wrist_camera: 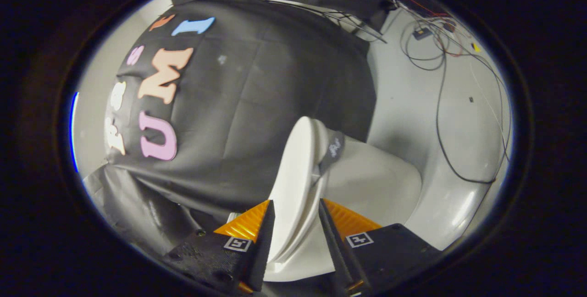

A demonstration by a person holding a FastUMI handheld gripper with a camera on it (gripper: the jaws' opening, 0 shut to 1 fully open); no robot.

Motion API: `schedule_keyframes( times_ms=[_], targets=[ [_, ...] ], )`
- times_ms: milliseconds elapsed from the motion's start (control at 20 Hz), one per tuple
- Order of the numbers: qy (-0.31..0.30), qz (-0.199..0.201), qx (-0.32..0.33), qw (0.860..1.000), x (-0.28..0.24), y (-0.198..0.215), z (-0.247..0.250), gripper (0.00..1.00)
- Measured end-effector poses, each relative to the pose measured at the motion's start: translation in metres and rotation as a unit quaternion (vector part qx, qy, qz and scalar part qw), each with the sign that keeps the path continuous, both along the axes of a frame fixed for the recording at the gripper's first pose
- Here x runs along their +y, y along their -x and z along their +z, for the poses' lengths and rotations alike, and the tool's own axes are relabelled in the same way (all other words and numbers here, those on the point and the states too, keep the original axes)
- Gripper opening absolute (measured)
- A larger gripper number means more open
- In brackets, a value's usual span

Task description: Open the toilet lid.

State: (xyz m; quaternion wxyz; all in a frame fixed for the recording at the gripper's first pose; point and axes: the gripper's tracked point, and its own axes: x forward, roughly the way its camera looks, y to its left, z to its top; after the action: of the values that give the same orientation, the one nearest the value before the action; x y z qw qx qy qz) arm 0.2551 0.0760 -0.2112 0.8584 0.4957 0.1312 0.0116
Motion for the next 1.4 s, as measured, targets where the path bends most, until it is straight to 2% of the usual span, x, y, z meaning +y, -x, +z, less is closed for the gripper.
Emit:
schedule_keyframes(
  times_ms=[150, 350, 500, 600, 700, 800, 850, 1050, 1400],
  targets=[
    [-0.049, -0.045, 0.002, 0.998, -0.021, -0.016, -0.009, 0.59],
    [-0.131, -0.098, -0.065, 0.984, -0.048, -0.034, 0.006, 0.57],
    [-0.159, -0.126, -0.088, 0.975, -0.064, -0.045, 0.012, 0.55],
    [-0.180, -0.128, -0.084, 0.972, -0.068, -0.059, 0.012, 0.51],
    [-0.192, -0.127, -0.099, 0.968, -0.074, -0.065, 0.022, 0.37],
    [-0.197, -0.124, -0.065, 0.970, -0.076, -0.073, 0.012, 0.23],
    [-0.197, -0.127, -0.073, 0.970, -0.078, -0.071, 0.014, 0.08],
    [-0.196, -0.112, -0.070, 0.972, -0.075, -0.073, 0.017, 0.03],
    [-0.134, -0.090, -0.065, 0.985, -0.064, -0.069, 0.043, 0.02]
  ],
)
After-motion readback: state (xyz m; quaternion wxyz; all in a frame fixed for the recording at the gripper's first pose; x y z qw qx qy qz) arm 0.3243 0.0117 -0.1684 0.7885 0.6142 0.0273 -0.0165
